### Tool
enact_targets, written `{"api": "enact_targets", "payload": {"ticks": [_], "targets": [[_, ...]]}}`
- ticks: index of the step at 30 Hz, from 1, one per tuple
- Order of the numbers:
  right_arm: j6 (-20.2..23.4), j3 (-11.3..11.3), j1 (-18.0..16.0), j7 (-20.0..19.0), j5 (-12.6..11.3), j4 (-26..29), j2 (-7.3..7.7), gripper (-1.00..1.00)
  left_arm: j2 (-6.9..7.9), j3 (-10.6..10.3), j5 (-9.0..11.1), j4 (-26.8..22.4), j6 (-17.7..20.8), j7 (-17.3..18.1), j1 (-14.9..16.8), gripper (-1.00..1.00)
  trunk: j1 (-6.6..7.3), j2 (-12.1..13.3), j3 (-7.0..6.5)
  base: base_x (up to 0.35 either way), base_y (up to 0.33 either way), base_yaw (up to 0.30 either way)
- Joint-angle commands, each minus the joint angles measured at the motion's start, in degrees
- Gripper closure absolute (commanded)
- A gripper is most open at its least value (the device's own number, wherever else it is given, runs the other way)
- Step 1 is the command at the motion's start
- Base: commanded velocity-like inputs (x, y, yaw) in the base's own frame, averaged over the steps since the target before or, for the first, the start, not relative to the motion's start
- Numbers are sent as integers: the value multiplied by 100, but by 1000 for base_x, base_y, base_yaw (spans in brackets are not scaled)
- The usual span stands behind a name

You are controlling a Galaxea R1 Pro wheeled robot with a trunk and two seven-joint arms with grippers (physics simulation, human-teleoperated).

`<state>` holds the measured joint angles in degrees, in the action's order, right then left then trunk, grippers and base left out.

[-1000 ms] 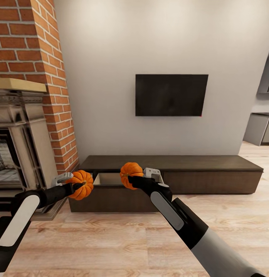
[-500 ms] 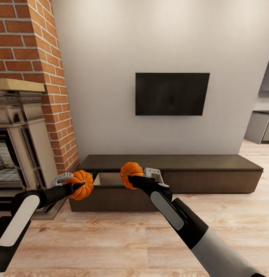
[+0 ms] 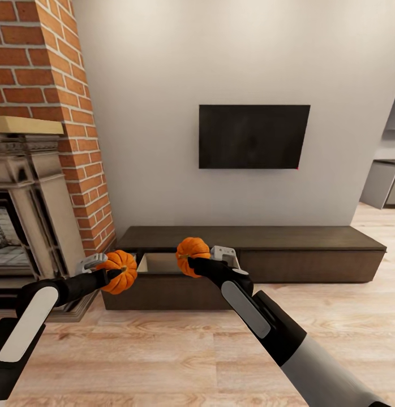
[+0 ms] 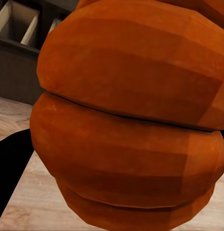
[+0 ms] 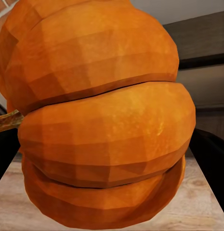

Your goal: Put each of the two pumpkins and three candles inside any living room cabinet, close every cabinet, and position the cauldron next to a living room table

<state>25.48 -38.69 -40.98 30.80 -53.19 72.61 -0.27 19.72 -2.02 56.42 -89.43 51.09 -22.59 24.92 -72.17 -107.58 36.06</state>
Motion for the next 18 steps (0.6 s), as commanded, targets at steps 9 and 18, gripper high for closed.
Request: {"api": "enact_targets", "payload": {"ticks": [9,18], "targets": [[10,-7,-6,49,-48,16,1,100,4,-8,57,-5,6,-62,4,100,199,359,-70,0,0,0],[10,-5,-6,49,-46,25,1,100,6,-8,55,-5,6,-62,6,100,397,720,-146,0,0,0]]}}
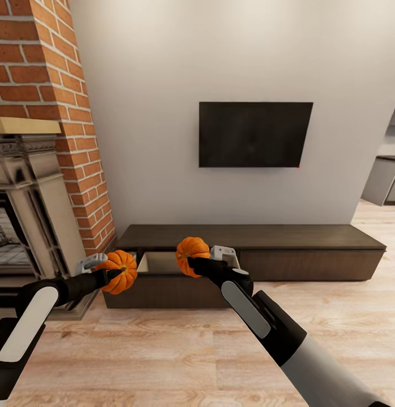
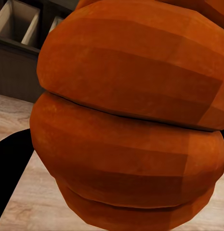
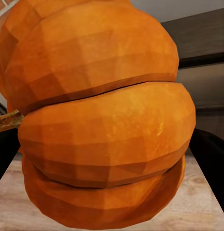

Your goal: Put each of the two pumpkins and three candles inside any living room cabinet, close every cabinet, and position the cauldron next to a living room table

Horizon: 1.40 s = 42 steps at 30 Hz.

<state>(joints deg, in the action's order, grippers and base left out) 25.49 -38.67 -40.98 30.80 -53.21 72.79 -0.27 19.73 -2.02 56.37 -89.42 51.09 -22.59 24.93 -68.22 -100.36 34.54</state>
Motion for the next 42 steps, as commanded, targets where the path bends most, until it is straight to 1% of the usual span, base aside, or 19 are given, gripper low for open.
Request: {"api": "enact_targets", "payload": {"ticks": [1,2,7,15,20,28,37,42], "targets": [[9,-8,-6,49,-43,7,1,100,5,-8,61,-5,6,-62,4,100,23,38,-2,0,0,0],[9,-7,-6,49,-44,7,1,100,5,-8,59,-5,6,-62,3,100,45,78,-11,0,0,0],[-50,-4,-6,46,-39,35,6,100,5,-2,58,-5,6,-62,3,100,45,78,30,0,0,0],[-95,0,-6,33,-36,54,18,100,5,0,58,-5,6,-62,4,100,45,78,37,0,0,0],[-98,-8,-6,87,-21,433,11,100,2,0,60,-5,6,-62,3,100,45,78,37,0,0,0],[-105,-10,-6,82,-25,496,9,100,4,0,60,-5,6,-62,3,100,45,78,38,2,9,-7],[-97,-2,-6,67,-49,482,9,100,5,0,58,-5,6,-62,3,100,45,78,67,107,194,-216],[-97,0,-6,86,-49,424,5,100,5,6,58,-5,6,-62,3,100,45,78,89,65,72,-249]]}}
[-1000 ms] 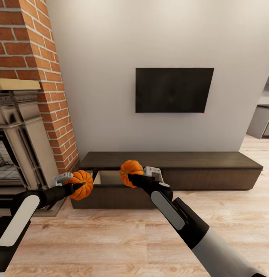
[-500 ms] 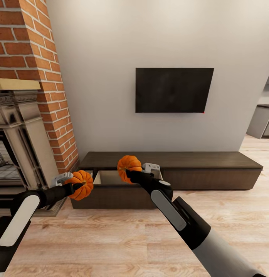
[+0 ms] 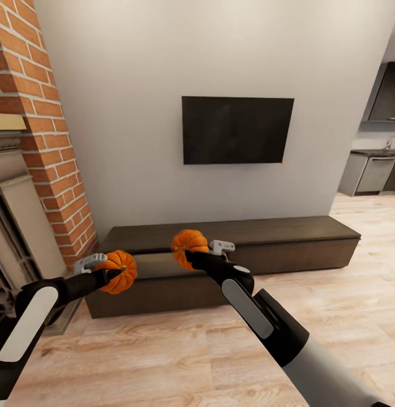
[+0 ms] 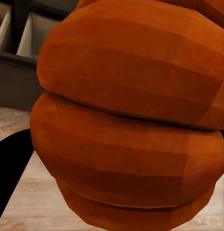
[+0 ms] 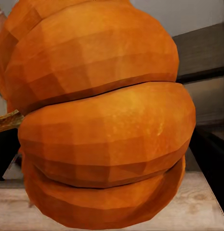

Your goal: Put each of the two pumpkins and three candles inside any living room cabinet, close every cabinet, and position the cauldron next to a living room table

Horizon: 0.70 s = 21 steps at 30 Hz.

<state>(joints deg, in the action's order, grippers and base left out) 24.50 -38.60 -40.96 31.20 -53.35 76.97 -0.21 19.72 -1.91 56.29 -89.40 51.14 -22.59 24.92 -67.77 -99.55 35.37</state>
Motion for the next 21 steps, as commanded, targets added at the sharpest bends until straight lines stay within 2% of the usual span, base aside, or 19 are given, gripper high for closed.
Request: {"api": "enact_targets", "payload": {"ticks": [1,3,6,7,8,10,11,16,21], "targets": [[2,-7,-8,54,-35,-14,-3,100,6,-5,67,-8,1,-61,4,100,0,-4,12,13,14,-231],[1,-4,-8,73,-35,-101,-5,100,6,-4,67,-8,1,-61,4,100,0,-4,24,7,7,-214],[0,70,-8,204,-34,-579,-12,100,6,-3,67,-8,-4,-61,5,100,0,-4,43,2,2,-137],[4,200,-8,298,-22,-734,-31,100,6,-3,67,-8,-5,-61,5,100,0,-4,46,1,1,-57],[27,454,-8,437,12,-889,-33,100,6,1,67,-8,-11,-61,4,100,0,-4,48,0,0,-29],[39,700,-8,604,47,-1034,-40,100,6,4,67,-8,-38,-61,4,100,0,-4,49,0,0,-14],[36,745,-8,640,52,-1066,-45,100,6,5,67,-8,-48,-61,4,100,0,-4,49,0,0,-6],[12,814,-183,656,148,-1329,-54,100,-21,3,67,-8,-89,-65,4,100,0,-4,50,0,0,-2],[13,819,-264,632,319,-1431,-55,100,-166,-2,62,-8,-103,-68,5,100,0,-4,50,8,0,0]]}}
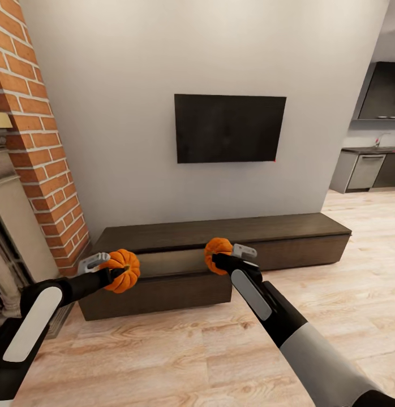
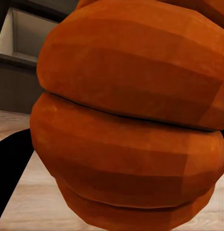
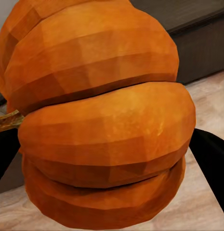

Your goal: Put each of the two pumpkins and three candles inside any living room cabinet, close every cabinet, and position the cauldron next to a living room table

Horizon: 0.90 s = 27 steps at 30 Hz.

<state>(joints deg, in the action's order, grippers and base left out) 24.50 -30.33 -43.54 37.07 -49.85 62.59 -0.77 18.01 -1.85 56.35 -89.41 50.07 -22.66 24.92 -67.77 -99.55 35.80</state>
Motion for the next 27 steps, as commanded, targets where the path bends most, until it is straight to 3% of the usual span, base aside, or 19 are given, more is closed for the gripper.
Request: {"api": "enact_targets", "payload": {"ticks": [1,7,13,27], "targets": [[11,-10,-9,42,-26,7,0,100,-3,-8,54,-6,4,-59,5,100,0,-3,6,84,0,0],[-5,-39,-13,29,7,26,-71,100,-23,-8,59,-6,3,-55,5,100,0,-3,6,220,42,0],[0,-47,-14,28,237,-1,-161,100,-34,-13,60,-6,-5,-54,4,100,0,-3,6,115,5,0],[2,-52,-14,28,248,-1,-194,100,-40,-26,60,-6,-6,-54,5,100,0,-3,6,286,0,0]]}}
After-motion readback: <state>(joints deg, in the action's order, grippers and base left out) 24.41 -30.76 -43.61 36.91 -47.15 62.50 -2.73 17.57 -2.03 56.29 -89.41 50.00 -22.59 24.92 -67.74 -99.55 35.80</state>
